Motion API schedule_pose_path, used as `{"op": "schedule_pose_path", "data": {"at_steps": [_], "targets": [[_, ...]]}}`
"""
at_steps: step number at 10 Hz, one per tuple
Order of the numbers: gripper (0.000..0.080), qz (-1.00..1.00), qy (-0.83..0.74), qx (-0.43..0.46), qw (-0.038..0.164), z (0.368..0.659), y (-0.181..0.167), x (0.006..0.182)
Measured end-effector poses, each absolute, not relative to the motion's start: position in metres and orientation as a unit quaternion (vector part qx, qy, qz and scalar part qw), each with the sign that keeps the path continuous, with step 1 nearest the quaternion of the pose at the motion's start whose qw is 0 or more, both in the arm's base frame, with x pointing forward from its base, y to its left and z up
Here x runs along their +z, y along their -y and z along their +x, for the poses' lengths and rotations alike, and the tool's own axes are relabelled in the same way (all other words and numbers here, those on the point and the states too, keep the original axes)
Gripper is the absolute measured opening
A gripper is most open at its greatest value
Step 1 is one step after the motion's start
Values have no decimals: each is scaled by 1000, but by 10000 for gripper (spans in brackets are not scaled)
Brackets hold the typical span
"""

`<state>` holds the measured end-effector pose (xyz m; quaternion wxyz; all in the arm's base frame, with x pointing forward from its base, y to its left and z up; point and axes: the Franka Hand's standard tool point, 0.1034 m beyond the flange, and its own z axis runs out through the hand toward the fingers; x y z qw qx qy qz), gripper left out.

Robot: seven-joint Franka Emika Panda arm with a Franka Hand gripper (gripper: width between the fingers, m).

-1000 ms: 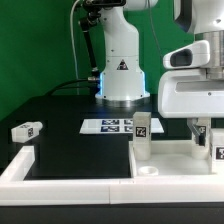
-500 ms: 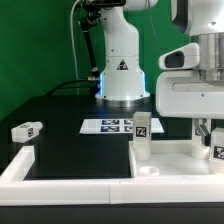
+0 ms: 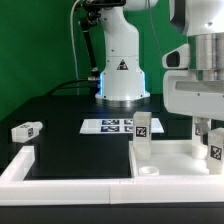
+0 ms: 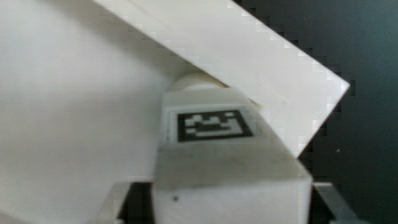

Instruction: Assemble square table

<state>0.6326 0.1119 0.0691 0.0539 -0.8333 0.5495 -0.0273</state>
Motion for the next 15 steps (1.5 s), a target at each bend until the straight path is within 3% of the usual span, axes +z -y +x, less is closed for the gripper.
{"op": "schedule_pose_path", "data": {"at_steps": [4, 9, 10, 11, 12, 15], "targets": [[297, -647, -754, 35, 106, 631, -111, 69], [298, -587, -802, 44, 101, 628, -112, 67], [487, -587, -802, 44, 101, 628, -112, 67], [487, -587, -802, 44, 101, 628, -112, 67], [619, -602, -791, 40, 104, 628, -109, 69], [648, -639, -760, 23, 116, 614, -77, 100]]}}
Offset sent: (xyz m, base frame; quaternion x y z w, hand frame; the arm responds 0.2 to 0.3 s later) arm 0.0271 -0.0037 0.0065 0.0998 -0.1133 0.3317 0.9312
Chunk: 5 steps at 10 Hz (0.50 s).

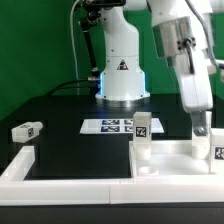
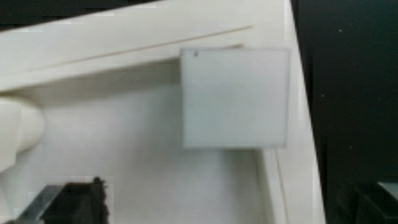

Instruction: Assemble square table

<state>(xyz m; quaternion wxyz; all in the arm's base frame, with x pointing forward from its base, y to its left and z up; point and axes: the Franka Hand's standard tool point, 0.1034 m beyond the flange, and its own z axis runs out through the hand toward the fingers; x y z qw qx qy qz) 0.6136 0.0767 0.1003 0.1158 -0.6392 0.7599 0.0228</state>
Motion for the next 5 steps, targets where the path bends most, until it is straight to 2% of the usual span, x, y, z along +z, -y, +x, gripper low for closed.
{"op": "schedule_pose_path", "data": {"at_steps": [5], "targets": [[649, -641, -759, 21, 115, 614, -74, 99]]}}
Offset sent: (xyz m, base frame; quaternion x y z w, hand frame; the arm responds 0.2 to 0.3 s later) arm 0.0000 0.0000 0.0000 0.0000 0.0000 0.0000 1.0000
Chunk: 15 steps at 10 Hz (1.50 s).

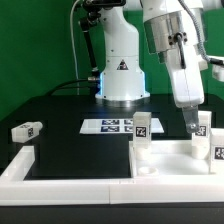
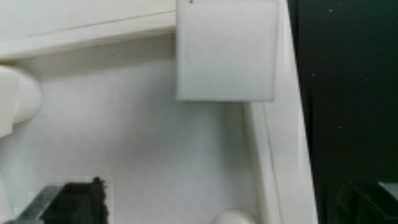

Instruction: Assemble square table

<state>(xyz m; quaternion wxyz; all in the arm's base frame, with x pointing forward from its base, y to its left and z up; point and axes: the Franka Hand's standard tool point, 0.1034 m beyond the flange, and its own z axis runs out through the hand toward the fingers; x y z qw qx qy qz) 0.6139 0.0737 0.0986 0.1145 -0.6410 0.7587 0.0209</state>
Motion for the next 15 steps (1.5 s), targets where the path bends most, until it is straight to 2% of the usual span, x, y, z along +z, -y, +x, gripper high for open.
{"op": "schedule_pose_path", "data": {"at_steps": [3, 5, 7, 12, 13, 15], "targets": [[649, -664, -738, 13, 117, 611, -68, 100], [649, -718, -683, -8, 129, 577, -26, 121], [649, -731, -668, -20, 140, 569, -4, 139], [649, -846, -513, -55, 130, 569, 3, 138], [649, -876, -460, -77, 121, 561, 18, 134], [649, -926, -354, -88, 98, 526, 53, 119]]}}
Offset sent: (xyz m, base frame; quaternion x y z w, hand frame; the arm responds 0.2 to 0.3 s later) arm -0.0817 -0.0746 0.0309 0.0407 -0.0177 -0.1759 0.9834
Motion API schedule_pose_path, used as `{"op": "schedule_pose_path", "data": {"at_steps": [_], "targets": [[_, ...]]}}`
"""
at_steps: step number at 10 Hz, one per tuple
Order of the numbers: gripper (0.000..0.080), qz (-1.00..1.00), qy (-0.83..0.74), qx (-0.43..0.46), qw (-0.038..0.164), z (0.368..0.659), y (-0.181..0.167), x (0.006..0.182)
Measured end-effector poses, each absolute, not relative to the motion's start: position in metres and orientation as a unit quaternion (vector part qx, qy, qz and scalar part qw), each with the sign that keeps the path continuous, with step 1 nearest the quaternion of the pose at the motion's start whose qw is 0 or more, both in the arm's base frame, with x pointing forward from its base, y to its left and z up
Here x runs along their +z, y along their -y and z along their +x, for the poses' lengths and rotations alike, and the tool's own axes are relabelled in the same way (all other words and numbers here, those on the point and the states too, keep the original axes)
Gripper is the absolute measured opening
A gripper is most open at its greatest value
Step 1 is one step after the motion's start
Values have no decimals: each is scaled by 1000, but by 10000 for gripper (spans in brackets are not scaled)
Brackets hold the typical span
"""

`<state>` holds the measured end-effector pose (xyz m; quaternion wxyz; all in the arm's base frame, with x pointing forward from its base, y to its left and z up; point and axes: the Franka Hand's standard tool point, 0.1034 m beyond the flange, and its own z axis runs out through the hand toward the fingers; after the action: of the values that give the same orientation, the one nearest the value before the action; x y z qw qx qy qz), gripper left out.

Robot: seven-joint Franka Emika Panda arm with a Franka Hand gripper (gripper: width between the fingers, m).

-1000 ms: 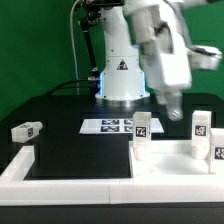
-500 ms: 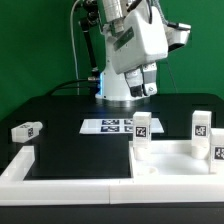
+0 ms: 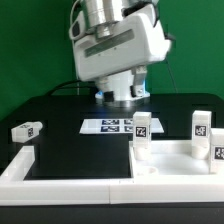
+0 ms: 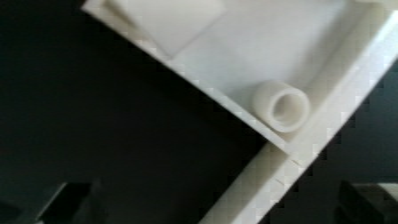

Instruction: Assemble square table

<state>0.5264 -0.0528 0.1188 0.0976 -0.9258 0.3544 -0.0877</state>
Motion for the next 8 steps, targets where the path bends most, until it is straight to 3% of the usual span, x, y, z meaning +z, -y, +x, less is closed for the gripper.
{"op": "schedule_pose_path", "data": {"at_steps": [2, 4, 7, 8], "targets": [[649, -956, -272, -84, 77, 499, 86, 104], [649, -968, -227, -85, 68, 497, 90, 102], [649, -969, -227, -68, 74, 492, 92, 99], [649, -971, -219, -20, 92, 474, 102, 90]]}}
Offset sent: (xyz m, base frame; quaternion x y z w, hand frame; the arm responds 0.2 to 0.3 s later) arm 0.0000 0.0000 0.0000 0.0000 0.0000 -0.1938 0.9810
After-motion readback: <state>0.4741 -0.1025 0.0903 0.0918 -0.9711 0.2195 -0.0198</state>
